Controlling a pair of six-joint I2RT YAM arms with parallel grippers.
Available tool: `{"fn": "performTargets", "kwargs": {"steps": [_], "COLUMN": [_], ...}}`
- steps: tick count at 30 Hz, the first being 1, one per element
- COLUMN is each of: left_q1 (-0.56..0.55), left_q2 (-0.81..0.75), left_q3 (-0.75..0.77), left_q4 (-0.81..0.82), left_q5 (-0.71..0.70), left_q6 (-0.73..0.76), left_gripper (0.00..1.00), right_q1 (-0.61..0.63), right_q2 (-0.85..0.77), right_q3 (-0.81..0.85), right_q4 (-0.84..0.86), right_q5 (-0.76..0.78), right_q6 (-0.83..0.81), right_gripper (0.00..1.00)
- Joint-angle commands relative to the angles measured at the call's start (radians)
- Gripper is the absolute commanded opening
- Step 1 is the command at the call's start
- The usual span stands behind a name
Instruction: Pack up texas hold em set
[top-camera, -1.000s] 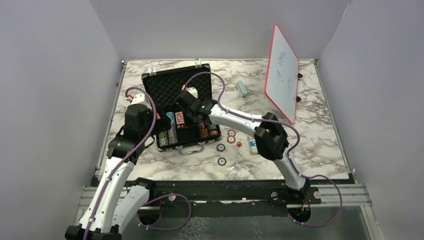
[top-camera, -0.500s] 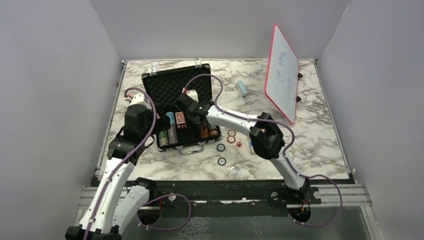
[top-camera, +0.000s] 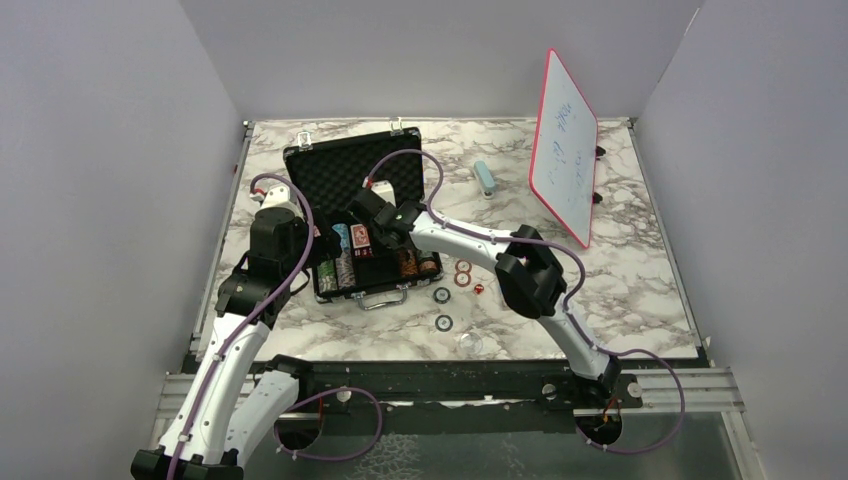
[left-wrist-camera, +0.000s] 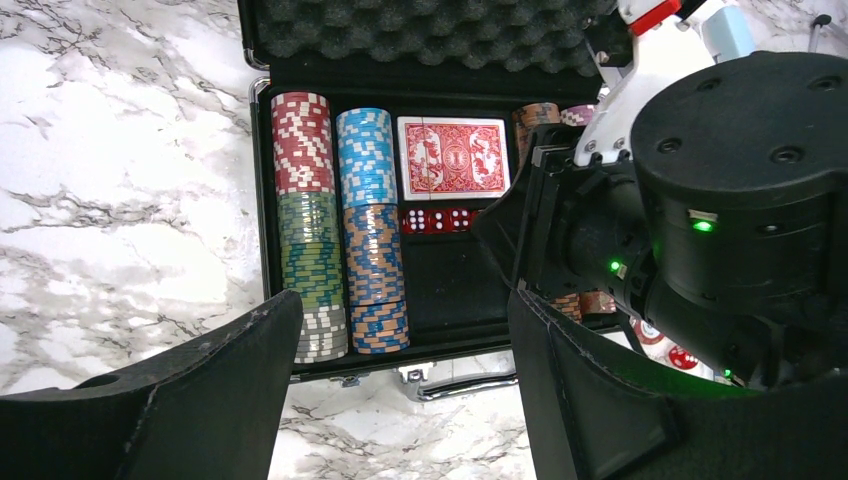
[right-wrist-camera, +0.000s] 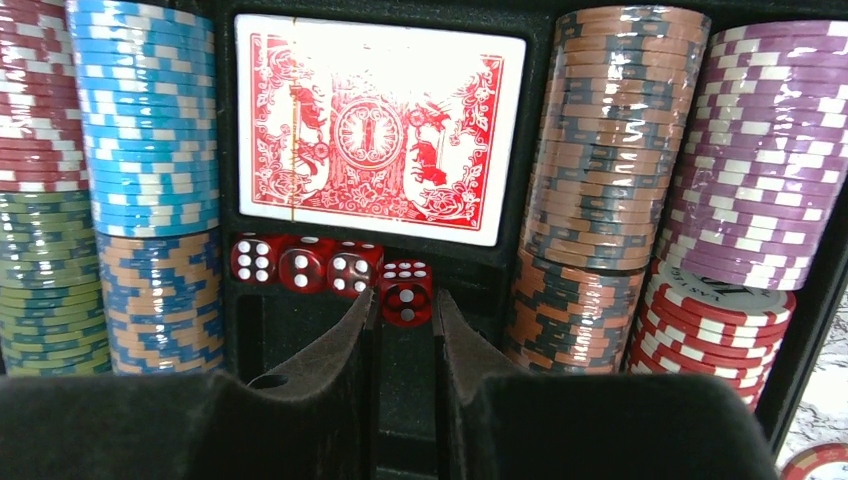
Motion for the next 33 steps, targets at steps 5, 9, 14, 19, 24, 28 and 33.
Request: {"fn": "performTargets", "kwargs": {"steps": [5,9,14,19,24,28,33], "left_q1": [-0.003,-0.003,-0.004,-0.004,-0.004,-0.004,-0.004], "left_q2": [-0.002,0.002,0.003,0.001,0.000,-0.004,-0.007], "left_q3": [-0.007,-0.007,-0.009,-0.009,-0.010,-0.015,-0.015], "left_q4": [0.027,0.029,0.031,0.032,0.034,0.039,0.045], "left_q5": [0.009,0.009,0.010,0.013,0.016,0.021,0.024], "left_q6": [0.011,0.012,0.011,0.010,0.008,0.008,0.007], "left_gripper": [0.77,0.77,0.77,0.77,0.77,0.76,0.76], "right_q1": [-0.002,-0.003,-0.002,-0.003,-0.003,-0.002,-0.002], "right_q2": [0.047,0.049,0.031,-0.003,-0.037,-0.074,-0.113], "right_q3": [0.023,0.019,0.021,0.021,0.010,-0.012,-0.025], "right_q4": [0.006,0.005,0.016,0.016,0.006,0.016,0.026], "right_q5": [0.011,0.001,-0.030,-0.022,-0.015,-0.032,-0.030], "right_q6": [-0.010,-0.011,-0.020,-0.029,-0.031,-0.025,-0.018], "right_gripper": [0.22,0.27,0.33,0.36,0.38,0.40,0.40]}}
